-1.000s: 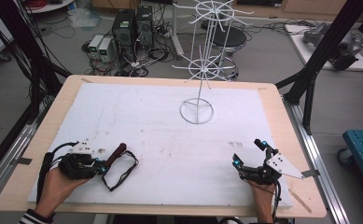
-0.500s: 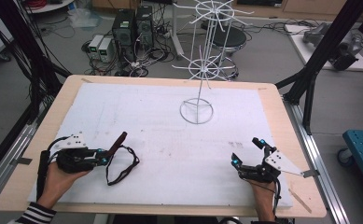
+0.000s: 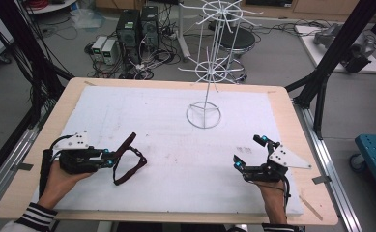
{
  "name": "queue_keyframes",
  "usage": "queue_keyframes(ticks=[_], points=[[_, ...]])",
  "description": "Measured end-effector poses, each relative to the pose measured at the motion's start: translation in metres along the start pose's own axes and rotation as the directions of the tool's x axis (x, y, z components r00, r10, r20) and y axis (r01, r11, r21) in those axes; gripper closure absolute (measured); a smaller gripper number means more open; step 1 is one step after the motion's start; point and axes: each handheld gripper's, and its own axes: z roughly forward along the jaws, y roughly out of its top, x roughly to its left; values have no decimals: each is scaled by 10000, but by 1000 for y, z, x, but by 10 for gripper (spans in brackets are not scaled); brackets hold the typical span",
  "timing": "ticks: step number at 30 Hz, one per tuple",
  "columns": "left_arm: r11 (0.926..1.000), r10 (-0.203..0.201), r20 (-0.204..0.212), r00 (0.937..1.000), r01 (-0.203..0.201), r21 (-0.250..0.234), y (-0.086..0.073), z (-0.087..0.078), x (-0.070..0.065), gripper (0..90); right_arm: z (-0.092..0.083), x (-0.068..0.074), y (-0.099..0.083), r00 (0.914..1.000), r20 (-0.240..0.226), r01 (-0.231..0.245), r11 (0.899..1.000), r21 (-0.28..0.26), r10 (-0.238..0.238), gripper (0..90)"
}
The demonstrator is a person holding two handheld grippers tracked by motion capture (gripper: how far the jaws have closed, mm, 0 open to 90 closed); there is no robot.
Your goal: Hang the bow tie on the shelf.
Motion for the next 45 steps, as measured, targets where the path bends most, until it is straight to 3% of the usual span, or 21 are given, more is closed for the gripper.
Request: queue_keyframes(ticks=[6,11,15,19,28,31,32,33,35,36,41,45], points=[[9978,606,311,9977,-597,-296,12,2,-2,749,11,4,18,9967,-794,186,9996,190,-171,7],[9961,781,492,9957,-759,-447,18,6,-3,749,21,7,29,9915,-1291,230,9992,331,-185,7],[9932,1015,865,9911,-960,-655,23,12,-2,749,29,8,36,9856,-1684,226,9989,409,-154,7],[9898,1304,1264,9834,-1218,-735,28,20,0,749,39,11,43,9702,-2422,261,9972,706,-83,7],[9820,1809,1840,9661,-1670,-881,45,32,-1,750,56,14,54,9464,-3226,436,9955,843,-141,8],[9804,1863,2007,9618,-1687,-1016,49,36,-2,751,62,17,60,9330,-3595,565,9938,957,-184,8],[9804,1863,2007,9618,-1687,-1016,49,36,-2,750,62,17,60,9330,-3595,565,9938,957,-184,8],[9786,1953,2153,9568,-1755,-1078,52,39,-3,750,65,18,64,9250,-3794,634,9927,1022,-200,8],[9788,1938,2175,9566,-1736,-1084,53,40,-3,750,69,19,67,9197,-3920,668,9927,1005,-222,8],[9770,2019,2313,9517,-1793,-1151,57,43,-4,750,71,20,69,9172,-3980,661,9925,1026,-199,8],[9757,2068,2474,9466,-1810,-1233,63,48,-6,750,80,24,79,8975,-4400,818,9919,970,-310,27],[9740,2131,2677,9396,-1827,-1340,69,56,-8,751,86,27,84,8876,-4584,1025,9897,1003,-454,28]])
